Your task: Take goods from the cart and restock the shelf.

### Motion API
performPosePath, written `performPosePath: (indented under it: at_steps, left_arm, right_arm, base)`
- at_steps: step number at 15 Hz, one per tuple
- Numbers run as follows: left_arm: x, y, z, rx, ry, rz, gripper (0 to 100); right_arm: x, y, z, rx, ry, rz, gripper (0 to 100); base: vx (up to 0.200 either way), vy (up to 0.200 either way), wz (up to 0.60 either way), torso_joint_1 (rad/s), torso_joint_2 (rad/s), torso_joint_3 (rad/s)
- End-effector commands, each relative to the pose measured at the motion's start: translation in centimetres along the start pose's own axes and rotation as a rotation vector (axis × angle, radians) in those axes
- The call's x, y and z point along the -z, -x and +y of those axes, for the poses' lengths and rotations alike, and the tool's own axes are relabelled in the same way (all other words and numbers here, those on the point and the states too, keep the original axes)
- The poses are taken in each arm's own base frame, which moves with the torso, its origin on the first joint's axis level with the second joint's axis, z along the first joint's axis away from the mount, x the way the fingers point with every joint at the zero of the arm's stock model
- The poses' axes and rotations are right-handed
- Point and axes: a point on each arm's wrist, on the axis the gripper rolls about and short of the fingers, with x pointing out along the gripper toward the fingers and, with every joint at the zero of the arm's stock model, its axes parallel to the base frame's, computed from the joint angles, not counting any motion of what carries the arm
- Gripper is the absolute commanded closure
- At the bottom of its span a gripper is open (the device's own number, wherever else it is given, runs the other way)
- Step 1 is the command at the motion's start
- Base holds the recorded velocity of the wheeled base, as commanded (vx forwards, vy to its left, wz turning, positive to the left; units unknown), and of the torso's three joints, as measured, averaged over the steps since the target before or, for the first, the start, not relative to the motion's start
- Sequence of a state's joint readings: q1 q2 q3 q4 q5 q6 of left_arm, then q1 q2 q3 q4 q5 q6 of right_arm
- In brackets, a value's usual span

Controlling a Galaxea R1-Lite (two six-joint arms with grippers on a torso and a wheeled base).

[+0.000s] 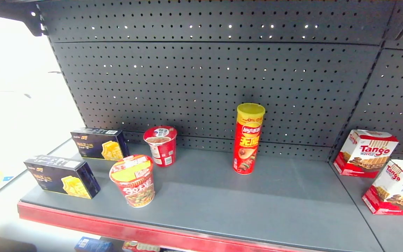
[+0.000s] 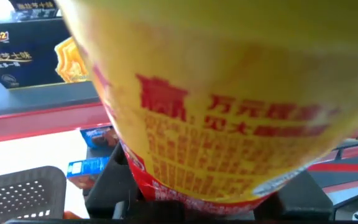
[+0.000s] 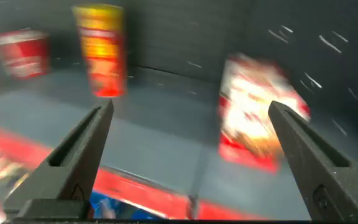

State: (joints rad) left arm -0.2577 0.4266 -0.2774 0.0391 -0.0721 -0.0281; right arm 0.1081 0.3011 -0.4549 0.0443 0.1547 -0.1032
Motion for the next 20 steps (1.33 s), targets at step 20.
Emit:
performPosePath:
  at_steps: [20]
  left_arm:
    - [0.3,0.6,-0.1,0.054,0.086,-0.022,100]
  right_arm:
    - [-1.9,-28.6,0.1,-0.798,-0.157,0.119,0]
  base:
    - [0.000,0.000,0.00,0.000,0.00,0.000]
